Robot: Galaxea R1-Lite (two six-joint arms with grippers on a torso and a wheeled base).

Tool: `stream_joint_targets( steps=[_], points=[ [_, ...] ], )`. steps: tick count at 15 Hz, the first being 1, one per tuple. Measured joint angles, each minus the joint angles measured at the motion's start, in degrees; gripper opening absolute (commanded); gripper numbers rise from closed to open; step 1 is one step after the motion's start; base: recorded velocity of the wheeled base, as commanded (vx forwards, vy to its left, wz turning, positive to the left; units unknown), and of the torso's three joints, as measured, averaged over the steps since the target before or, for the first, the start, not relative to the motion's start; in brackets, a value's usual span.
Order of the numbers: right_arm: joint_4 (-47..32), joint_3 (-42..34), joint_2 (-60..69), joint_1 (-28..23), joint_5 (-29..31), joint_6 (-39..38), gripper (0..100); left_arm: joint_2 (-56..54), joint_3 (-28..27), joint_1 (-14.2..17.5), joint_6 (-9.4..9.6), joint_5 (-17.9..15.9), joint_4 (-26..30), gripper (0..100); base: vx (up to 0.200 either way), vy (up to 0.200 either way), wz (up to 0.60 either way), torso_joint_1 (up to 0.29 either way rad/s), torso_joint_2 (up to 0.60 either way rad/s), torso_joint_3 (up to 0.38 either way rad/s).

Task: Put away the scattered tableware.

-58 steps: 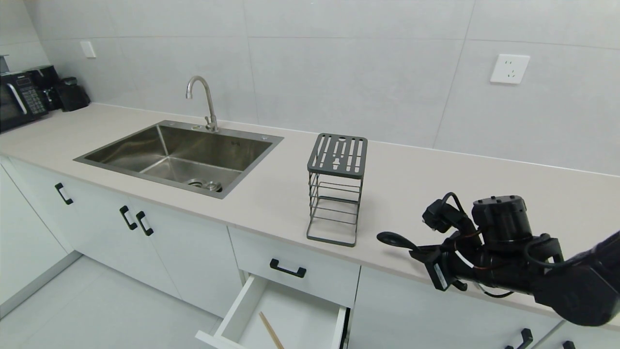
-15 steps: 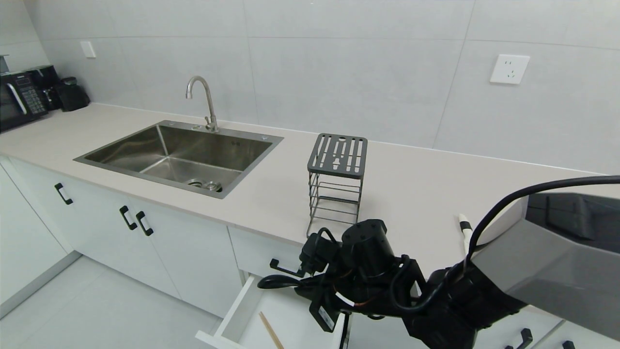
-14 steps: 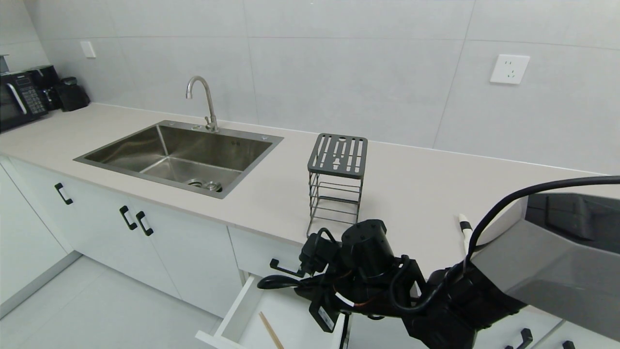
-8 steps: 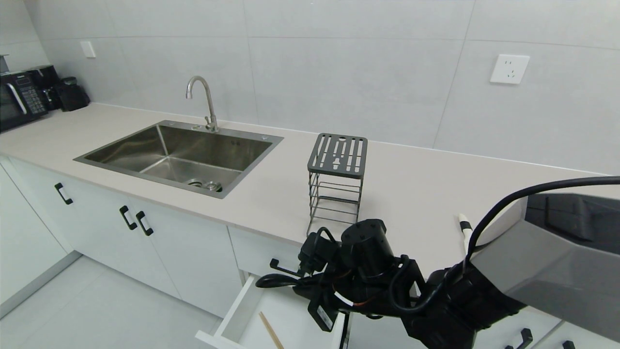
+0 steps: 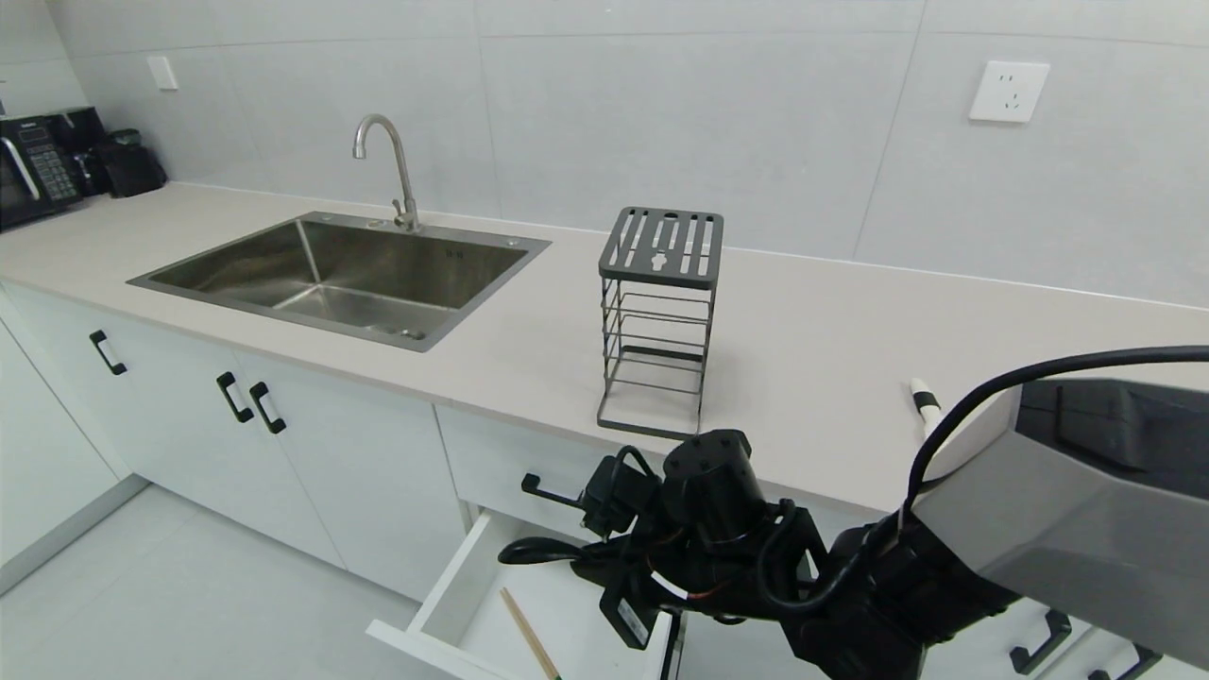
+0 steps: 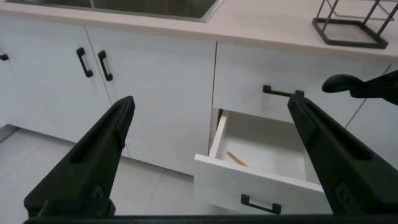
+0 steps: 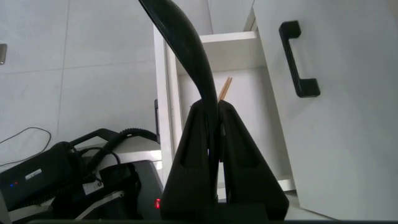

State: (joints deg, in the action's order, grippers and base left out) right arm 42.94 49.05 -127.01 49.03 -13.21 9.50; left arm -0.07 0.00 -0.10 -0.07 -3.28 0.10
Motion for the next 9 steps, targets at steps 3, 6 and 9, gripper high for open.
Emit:
stream_joint_targets(
  steps=[3,6,9],
  points=[
    [0.1,0.0,-0.2,0.0,0.0,0.0,0,0.0,0.0,0.0,0.02,0.0,0.0,100,0.000,0.000,0.00,-0.263,0.51,0.251],
    [0.1,0.1,-0.4,0.0,0.0,0.0,0,0.0,0.0,0.0,0.00,0.0,0.0,100,0.000,0.000,0.00,-0.264,0.50,0.243],
    [0.3,0.4,-0.7,0.0,0.0,0.0,0,0.0,0.0,0.0,0.00,0.0,0.0,100,0.000,0.000,0.00,-0.256,0.48,0.233]
  ],
)
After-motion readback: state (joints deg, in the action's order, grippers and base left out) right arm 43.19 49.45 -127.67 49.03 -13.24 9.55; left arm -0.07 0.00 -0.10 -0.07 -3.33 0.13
